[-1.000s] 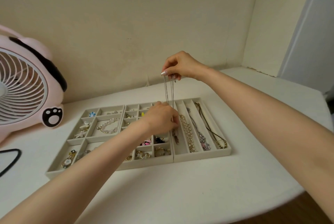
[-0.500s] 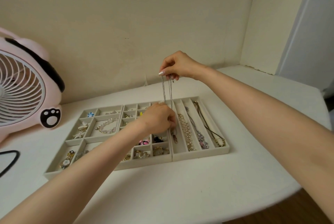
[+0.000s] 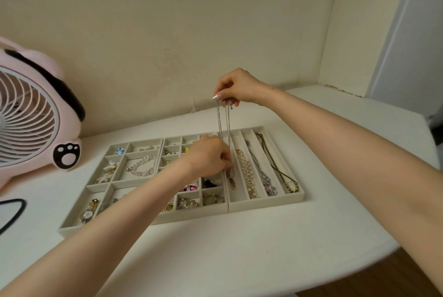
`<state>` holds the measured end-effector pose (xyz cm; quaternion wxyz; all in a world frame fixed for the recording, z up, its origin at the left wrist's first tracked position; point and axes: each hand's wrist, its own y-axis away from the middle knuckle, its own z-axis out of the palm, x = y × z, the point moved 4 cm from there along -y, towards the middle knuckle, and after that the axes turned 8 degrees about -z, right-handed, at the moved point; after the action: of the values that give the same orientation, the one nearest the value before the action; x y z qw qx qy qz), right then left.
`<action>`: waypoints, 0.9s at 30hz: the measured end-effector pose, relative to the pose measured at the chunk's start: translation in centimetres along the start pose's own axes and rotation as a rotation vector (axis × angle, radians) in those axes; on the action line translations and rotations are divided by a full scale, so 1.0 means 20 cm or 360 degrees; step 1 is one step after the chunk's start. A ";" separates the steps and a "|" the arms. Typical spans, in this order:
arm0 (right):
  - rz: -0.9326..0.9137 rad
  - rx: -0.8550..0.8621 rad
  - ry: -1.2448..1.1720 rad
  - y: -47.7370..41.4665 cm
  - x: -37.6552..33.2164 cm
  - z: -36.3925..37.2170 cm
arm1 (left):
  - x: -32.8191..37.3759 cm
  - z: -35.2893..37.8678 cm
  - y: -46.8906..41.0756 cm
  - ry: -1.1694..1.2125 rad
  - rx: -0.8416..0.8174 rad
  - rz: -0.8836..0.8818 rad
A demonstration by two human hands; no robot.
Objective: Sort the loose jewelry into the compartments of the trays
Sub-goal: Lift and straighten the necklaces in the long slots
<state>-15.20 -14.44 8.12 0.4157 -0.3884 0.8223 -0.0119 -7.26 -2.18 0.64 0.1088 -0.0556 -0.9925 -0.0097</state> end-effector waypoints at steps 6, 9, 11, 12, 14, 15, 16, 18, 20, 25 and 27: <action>0.0006 -0.0022 0.0016 0.00 0.01 0.01 | 0.00 0.02 0.00 -0.0027 -0.0068 0.0012; 0.0006 -0.0025 0.0012 0.00 0.01 0.01 | 0.00 0.02 -0.01 -0.0005 -0.0077 0.0023; 0.0008 -0.0021 0.0008 0.00 0.01 0.01 | 0.00 0.01 0.00 0.0009 -0.0060 0.0028; 0.0007 -0.0020 0.0008 0.00 0.01 0.01 | 0.00 0.01 0.00 0.0006 -0.0057 0.0027; 0.0006 -0.0022 0.0007 0.00 0.01 0.01 | 0.00 0.01 0.00 -0.0012 -0.0074 0.0027; 0.0006 -0.0026 0.0007 0.00 0.00 0.01 | 0.00 0.01 0.00 -0.0021 -0.0080 0.0026; 0.0004 -0.0027 0.0008 0.00 0.00 0.01 | 0.00 0.02 0.00 -0.0028 -0.0084 0.0022; 0.0003 -0.0025 0.0005 0.00 0.00 0.00 | 0.00 0.02 -0.01 -0.0017 -0.0098 0.0014; 0.0006 -0.0019 0.0009 0.00 0.01 0.00 | 0.01 0.02 0.00 0.0038 -0.0140 0.0005; 0.0014 -0.0018 0.0007 0.00 0.00 0.00 | 0.03 0.03 0.02 0.0118 -0.0297 -0.0008; 0.0022 -0.0011 0.0000 -0.01 0.01 -0.01 | 0.04 0.04 0.04 0.0159 -0.0365 -0.0015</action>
<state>-15.24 -14.66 8.16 0.4144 -0.3841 0.8251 -0.0062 -8.04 -1.37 0.04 0.1509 -0.0625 -0.9784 -0.1263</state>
